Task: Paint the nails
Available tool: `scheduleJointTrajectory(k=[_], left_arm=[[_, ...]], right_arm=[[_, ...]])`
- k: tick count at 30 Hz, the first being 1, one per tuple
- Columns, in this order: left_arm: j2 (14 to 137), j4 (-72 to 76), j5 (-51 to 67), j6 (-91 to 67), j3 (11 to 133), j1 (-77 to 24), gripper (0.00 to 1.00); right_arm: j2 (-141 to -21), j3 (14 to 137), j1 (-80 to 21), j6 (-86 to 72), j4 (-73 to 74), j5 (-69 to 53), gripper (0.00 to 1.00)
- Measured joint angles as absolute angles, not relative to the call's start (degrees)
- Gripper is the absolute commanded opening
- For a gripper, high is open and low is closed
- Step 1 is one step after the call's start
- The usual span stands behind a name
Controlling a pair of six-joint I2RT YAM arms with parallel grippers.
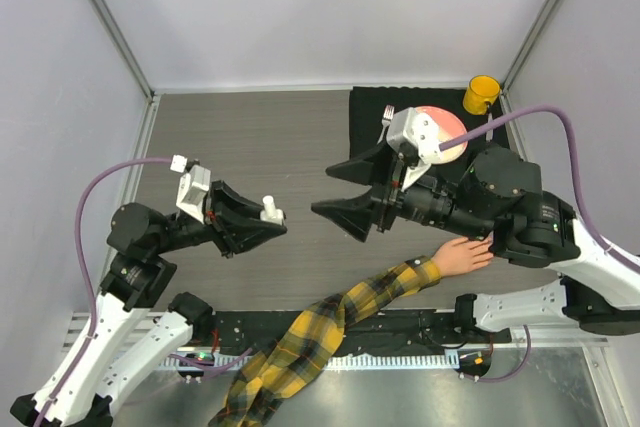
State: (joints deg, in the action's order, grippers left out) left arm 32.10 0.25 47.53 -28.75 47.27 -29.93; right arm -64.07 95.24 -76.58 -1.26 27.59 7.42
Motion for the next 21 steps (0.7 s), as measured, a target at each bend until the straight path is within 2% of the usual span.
scheduleJointTrajectory(k=[7, 15, 18, 21], left_arm=[[31.11, 11.31, 56.62, -38.24, 45.43, -29.93, 0.0], [30.55, 15.22, 60.31, -41.43, 45.43, -29.93, 0.0], [30.55, 15.46, 60.75, -41.56, 45.43, -29.93, 0.0], [30.55, 14.41, 60.88, -40.58, 45.56, -29.93, 0.0]], right_arm=[[-67.51, 96.07, -73.12, -3.01, 26.98, -10.61, 0.66], [-73.3, 96.07, -71.09, -5.1, 25.69, -20.4, 0.66], [-73.73, 96.53, -70.5, -5.91, 25.02, -20.86, 0.49], [-75.18, 98.94, -70.11, -6.42, 25.43, -20.69, 0.48]])
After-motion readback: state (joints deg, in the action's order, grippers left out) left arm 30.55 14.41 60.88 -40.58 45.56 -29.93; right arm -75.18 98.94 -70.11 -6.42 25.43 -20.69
